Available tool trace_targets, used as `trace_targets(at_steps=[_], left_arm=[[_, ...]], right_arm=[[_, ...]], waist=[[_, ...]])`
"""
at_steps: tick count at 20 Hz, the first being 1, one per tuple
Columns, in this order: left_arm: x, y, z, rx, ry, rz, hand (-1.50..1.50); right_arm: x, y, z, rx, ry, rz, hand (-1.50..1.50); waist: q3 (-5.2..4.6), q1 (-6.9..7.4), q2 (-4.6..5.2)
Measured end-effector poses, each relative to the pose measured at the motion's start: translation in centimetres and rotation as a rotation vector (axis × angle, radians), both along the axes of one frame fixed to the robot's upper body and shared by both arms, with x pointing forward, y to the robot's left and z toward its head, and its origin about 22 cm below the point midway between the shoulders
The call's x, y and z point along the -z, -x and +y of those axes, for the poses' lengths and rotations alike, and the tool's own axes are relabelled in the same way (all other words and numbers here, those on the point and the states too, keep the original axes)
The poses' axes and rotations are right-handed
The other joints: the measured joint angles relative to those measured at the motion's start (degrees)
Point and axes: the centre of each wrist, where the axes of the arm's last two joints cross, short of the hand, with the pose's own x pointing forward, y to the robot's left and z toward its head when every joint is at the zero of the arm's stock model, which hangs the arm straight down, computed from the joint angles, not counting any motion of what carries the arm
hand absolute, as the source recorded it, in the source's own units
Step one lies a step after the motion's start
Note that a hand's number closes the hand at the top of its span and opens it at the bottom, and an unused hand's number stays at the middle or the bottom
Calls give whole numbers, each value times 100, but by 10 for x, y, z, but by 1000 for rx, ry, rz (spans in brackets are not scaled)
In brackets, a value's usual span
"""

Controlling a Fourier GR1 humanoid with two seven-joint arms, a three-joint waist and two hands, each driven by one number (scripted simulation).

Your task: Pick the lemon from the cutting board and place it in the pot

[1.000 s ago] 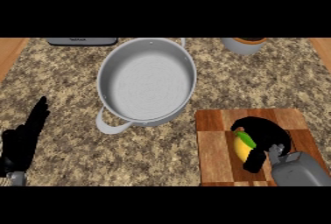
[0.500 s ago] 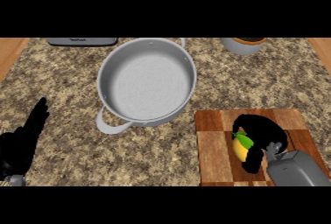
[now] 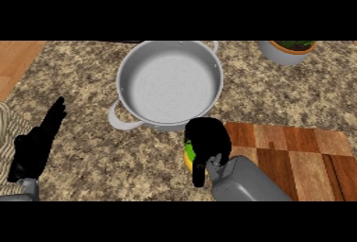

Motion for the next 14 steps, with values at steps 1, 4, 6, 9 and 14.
trace_targets(at_steps=[1,4,6,9,14], left_arm=[[-1,-2,-1,11,-3,-2,0],[-1,-6,-6,33,-3,1,0],[0,-7,-7,38,-3,7,0],[1,-11,-8,39,-4,18,0],[4,-13,-7,32,-5,27,0]], right_arm=[[-3,1,10,-1,7,-34,150],[-17,2,35,-5,32,-150,150],[-30,0,49,-4,52,-251,150],[-51,0,67,4,78,-417,150],[-90,-4,89,47,81,-672,150]], waist=[[-1,52,2],[-7,164,-9],[-10,197,-28],[-15,191,-58],[-18,163,-98]])
